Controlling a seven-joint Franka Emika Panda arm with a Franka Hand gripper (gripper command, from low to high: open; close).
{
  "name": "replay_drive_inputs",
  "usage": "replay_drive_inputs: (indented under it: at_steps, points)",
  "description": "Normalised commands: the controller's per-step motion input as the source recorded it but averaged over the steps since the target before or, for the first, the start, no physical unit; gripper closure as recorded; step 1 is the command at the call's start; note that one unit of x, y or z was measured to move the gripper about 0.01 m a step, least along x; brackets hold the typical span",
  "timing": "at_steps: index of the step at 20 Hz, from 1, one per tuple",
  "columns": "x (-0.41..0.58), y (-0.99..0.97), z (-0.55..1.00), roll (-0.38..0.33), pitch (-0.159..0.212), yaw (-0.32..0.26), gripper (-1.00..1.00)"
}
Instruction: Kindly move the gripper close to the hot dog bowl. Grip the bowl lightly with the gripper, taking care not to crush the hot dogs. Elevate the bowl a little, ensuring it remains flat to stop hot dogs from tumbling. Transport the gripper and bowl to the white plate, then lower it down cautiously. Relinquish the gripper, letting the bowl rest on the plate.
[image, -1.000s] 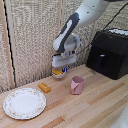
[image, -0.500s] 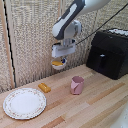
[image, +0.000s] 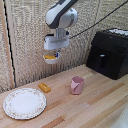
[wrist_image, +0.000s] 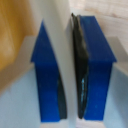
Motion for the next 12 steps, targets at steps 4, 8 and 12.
replay_drive_inputs:
  at_steps: [4,8,12]
  points:
    - [0.021,0.98,0.11,0.004,0.016,0.000,1.00]
    - [0.035,1.00,-0.02,-0.003,0.003,0.000,1.00]
    - [0.012,1.00,-0.16,-0.029,0.000,0.000,1.00]
